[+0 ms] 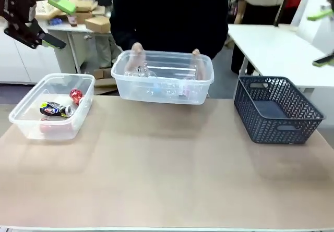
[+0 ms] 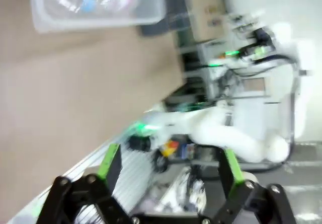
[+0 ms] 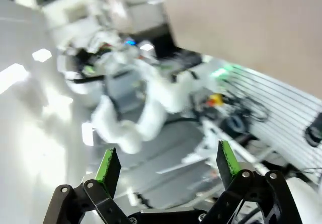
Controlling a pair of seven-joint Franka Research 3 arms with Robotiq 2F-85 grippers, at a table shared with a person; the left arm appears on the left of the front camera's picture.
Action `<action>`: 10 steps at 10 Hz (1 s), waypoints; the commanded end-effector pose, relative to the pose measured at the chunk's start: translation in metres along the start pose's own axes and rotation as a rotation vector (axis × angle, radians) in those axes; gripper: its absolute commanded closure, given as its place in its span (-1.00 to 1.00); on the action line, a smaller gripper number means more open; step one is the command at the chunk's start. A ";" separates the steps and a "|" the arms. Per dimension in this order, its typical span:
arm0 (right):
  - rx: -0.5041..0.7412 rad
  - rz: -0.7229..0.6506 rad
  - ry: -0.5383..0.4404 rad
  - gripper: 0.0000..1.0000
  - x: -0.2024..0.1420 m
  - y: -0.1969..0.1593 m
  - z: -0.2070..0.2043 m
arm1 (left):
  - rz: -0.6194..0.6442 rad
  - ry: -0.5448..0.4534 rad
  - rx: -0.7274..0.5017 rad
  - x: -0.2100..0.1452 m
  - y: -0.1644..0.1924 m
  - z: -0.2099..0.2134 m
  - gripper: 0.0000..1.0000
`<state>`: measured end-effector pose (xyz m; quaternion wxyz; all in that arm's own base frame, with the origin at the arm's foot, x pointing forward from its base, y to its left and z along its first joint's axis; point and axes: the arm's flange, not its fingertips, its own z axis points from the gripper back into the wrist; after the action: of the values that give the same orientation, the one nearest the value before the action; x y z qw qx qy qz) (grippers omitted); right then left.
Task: Sort the waste into each basket.
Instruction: Release the Organizing box you were holding.
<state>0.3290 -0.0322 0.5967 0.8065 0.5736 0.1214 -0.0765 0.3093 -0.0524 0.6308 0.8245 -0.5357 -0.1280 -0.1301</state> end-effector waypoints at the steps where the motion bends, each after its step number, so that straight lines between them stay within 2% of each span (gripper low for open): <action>1: 0.384 -0.100 -0.171 -1.00 -0.017 -0.027 0.010 | 0.058 -0.138 -0.283 0.006 0.042 0.033 -1.00; 2: 0.529 -0.163 -0.276 -1.00 -0.032 -0.045 0.019 | 0.075 -0.241 -0.343 -0.003 0.053 0.052 -1.00; 3: 0.540 -0.238 -0.356 -1.00 -0.033 -0.044 0.019 | 0.156 -0.295 -0.313 0.001 0.061 0.059 -1.00; 4: 0.286 -0.115 -0.111 -1.00 -0.012 -0.047 0.030 | 0.058 -0.178 -0.262 -0.001 0.044 0.054 -1.00; 10: 0.286 -0.115 -0.111 -1.00 -0.012 -0.047 0.030 | 0.058 -0.178 -0.262 -0.001 0.044 0.054 -1.00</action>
<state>0.3093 -0.0695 0.5673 0.7111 0.6721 0.0992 -0.1811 0.3196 0.0126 0.6136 0.7435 -0.6467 -0.1587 -0.0618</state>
